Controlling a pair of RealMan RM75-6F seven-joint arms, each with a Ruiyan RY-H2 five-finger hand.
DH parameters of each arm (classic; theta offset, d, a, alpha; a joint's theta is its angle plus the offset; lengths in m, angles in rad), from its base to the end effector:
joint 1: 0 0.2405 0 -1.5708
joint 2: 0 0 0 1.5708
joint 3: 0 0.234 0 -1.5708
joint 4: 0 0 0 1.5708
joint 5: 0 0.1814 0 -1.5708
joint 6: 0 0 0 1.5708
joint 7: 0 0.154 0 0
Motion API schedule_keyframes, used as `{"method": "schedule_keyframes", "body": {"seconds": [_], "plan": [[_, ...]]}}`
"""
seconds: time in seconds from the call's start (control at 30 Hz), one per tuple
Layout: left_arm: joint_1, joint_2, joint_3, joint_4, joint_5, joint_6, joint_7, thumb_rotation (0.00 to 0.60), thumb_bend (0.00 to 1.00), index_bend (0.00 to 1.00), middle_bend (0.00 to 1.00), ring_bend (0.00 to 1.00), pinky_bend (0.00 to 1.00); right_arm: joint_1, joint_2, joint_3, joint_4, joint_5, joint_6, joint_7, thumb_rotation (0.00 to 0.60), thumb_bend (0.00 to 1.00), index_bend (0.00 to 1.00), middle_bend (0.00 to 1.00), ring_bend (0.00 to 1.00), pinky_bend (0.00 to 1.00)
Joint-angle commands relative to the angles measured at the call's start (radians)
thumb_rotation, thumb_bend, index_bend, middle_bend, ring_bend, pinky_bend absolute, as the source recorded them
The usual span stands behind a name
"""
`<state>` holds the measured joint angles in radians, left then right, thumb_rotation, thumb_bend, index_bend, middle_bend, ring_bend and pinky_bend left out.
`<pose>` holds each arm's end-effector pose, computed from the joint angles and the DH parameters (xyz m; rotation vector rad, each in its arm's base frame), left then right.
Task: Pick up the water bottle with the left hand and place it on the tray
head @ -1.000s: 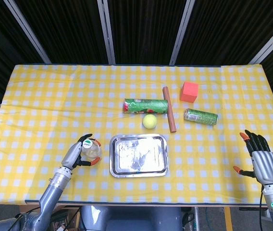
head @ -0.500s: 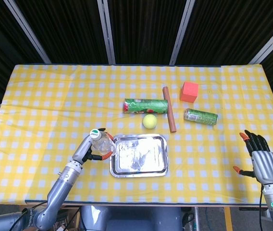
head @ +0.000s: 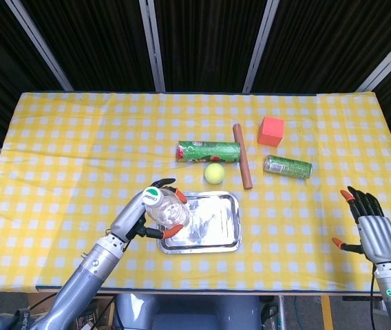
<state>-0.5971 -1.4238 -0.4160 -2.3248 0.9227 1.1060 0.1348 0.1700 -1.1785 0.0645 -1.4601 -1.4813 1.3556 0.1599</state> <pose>-0.0111 0.2459 0.0857 -1.5154 -1.8048 -1.6176 -0.2951 -0.2162 0.1580 1.4307 -1.0006 0.9350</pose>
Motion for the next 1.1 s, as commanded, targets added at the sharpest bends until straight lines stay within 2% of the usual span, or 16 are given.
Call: {"method": "schedule_keyframes", "body": {"seconds": [0.03, 0.17, 0.3, 0.47, 0.57, 0.6, 0.7, 0.8, 0.97, 1.1], "plan": [[0.015, 0.070, -0.005, -0.031, 0.118, 0.024, -0.028, 0.600, 0.44, 0.64, 0.62, 0.09, 0.05, 0.001, -0.001, -0.002, -0.001, 0.000, -0.002, -0.003, 0.600, 0.05, 0.01, 0.00, 0.00, 0.00], [0.062, 0.122, 0.051, -0.031, 0.125, 0.008, -0.102, 0.600, 0.44, 0.64, 0.62, 0.09, 0.05, 0.000, -0.002, -0.004, -0.006, -0.002, -0.001, -0.009, 0.600, 0.05, 0.01, 0.00, 0.00, 0.00], [0.086, 0.172, 0.099, -0.018, 0.042, -0.025, -0.158, 0.600, 0.44, 0.64, 0.62, 0.09, 0.05, -0.003, -0.001, -0.002, -0.007, 0.003, 0.001, -0.011, 0.600, 0.05, 0.01, 0.00, 0.00, 0.00], [0.090, 0.164, 0.151, 0.164, 0.036, -0.157, -0.302, 0.600, 0.44, 0.63, 0.61, 0.09, 0.05, 0.000, 0.002, 0.002, -0.008, 0.018, -0.011, -0.016, 0.600, 0.05, 0.01, 0.00, 0.00, 0.00], [0.108, 0.128, 0.197, 0.320, 0.091, -0.239, -0.416, 0.600, 0.44, 0.63, 0.61, 0.09, 0.05, 0.000, 0.001, 0.001, -0.009, 0.021, -0.014, -0.019, 0.600, 0.05, 0.01, 0.00, 0.00, 0.00], [0.124, 0.103, 0.218, 0.407, 0.097, -0.268, -0.478, 0.600, 0.44, 0.63, 0.61, 0.09, 0.05, 0.001, 0.001, 0.001, -0.011, 0.017, -0.013, -0.021, 0.600, 0.05, 0.01, 0.00, 0.00, 0.00], [0.134, 0.084, 0.216, 0.482, 0.176, -0.301, -0.580, 0.600, 0.44, 0.63, 0.61, 0.09, 0.05, 0.001, 0.000, 0.000, -0.012, 0.018, -0.013, -0.025, 0.600, 0.05, 0.01, 0.00, 0.00, 0.00], [0.135, 0.091, 0.205, 0.481, 0.227, -0.315, -0.643, 0.600, 0.44, 0.63, 0.61, 0.09, 0.05, 0.002, -0.001, 0.000, -0.013, 0.017, -0.014, -0.026, 0.600, 0.05, 0.01, 0.00, 0.00, 0.00], [0.111, 0.145, 0.161, 0.383, 0.257, -0.330, -0.677, 0.600, 0.44, 0.63, 0.61, 0.09, 0.05, 0.004, -0.004, -0.001, -0.010, 0.018, -0.019, -0.030, 0.600, 0.05, 0.01, 0.00, 0.00, 0.00], [0.080, 0.214, 0.115, 0.262, 0.221, -0.316, -0.617, 0.600, 0.44, 0.63, 0.61, 0.09, 0.05, 0.005, -0.005, -0.001, -0.008, 0.021, -0.024, -0.030, 0.600, 0.05, 0.01, 0.00, 0.00, 0.00]]}}
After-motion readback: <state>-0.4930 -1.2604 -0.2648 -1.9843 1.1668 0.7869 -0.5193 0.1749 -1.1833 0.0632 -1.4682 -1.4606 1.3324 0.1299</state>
